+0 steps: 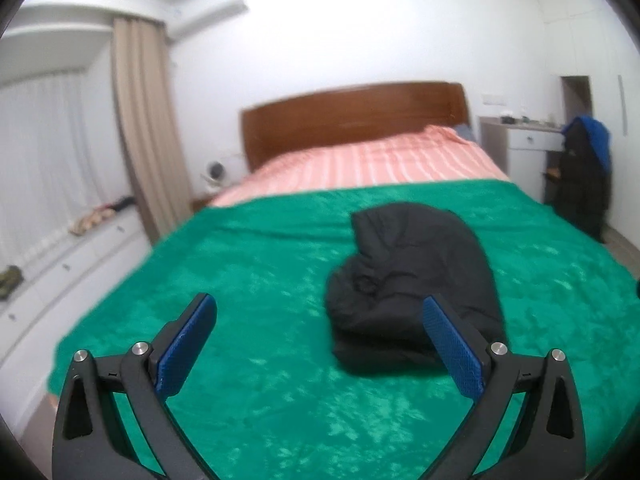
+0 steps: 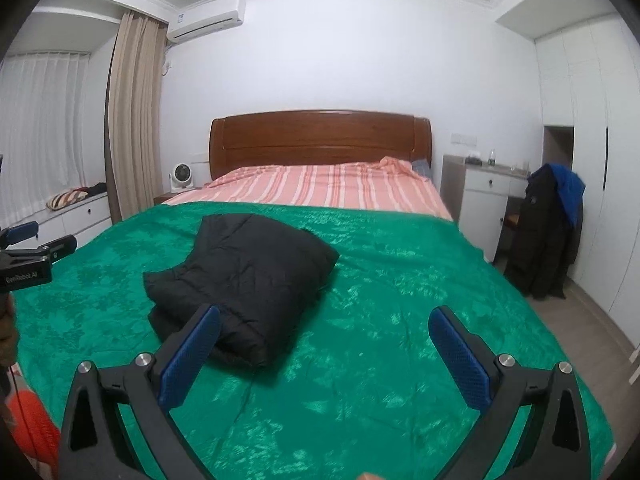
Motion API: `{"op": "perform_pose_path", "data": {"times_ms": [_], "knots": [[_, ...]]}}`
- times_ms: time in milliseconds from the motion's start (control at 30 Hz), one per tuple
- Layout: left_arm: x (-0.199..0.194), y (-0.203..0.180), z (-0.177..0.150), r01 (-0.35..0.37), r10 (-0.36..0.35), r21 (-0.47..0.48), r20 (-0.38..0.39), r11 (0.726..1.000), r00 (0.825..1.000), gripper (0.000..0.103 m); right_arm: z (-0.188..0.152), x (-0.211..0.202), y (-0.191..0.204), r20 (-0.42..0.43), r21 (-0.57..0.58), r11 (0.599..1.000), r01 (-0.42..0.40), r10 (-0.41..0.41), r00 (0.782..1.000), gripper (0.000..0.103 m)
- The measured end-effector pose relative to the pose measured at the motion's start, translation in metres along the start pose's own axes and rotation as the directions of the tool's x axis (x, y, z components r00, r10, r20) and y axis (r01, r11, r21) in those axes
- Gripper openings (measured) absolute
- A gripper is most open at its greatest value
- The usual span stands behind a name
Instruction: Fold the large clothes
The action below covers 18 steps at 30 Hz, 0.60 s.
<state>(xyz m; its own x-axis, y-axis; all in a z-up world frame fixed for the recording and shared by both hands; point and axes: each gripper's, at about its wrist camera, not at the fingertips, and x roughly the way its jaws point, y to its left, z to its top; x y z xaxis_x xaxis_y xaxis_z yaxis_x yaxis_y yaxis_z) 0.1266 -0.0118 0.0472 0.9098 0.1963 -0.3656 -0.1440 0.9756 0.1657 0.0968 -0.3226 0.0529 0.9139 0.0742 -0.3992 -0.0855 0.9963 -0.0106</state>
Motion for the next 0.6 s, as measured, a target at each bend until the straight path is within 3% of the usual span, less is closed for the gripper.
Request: {"op": "perform_pose_path", "data": {"times_ms": [67,167,267,333,400,500,600], "knots": [[-0.005,-0.002,-0.004,-0.018,0.018,-0.003,-0.001,1.000,1.000,0.103,-0.001,0.001,0.004,-0.044,-0.005,1.000,-0.004,0.003,0.999,0.103],[-0.002,-0.004,-0.018,0.089,-0.088,0.006,-0.137,0.996,0.987,0.103,-0.009,0.011,0.014,-0.181,-0.029,0.999,0.027,-0.031,0.983,0.103],[-0.006,-0.006,-0.038,0.111,-0.111,-0.013,-0.247,0.994,0.963,0.103,-0.027,0.013,0.020,-0.335,-0.012,0.999,0.040,-0.041,0.941,0.103],[-0.016,-0.009,-0.051,0.110,-0.103,0.007,-0.296,0.994,0.950,0.103,-0.035,0.006,0.022,-0.392,0.009,1.000,0.022,-0.016,0.920,0.103],[-0.026,-0.010,-0.057,0.119,-0.109,0.012,-0.328,0.993,0.939,0.103,-0.037,-0.010,0.031,-0.417,0.029,0.999,-0.015,0.026,0.909,0.103],[-0.041,-0.009,-0.062,0.162,-0.157,-0.016,-0.365,0.987,0.918,0.103,-0.034,-0.033,0.046,-0.393,0.018,0.997,-0.075,0.076,0.916,0.103],[-0.055,-0.008,-0.061,0.195,-0.198,-0.044,-0.357,0.980,0.913,0.103,-0.033,-0.045,0.059,-0.386,-0.009,0.996,-0.087,0.077,0.919,0.103]]}}
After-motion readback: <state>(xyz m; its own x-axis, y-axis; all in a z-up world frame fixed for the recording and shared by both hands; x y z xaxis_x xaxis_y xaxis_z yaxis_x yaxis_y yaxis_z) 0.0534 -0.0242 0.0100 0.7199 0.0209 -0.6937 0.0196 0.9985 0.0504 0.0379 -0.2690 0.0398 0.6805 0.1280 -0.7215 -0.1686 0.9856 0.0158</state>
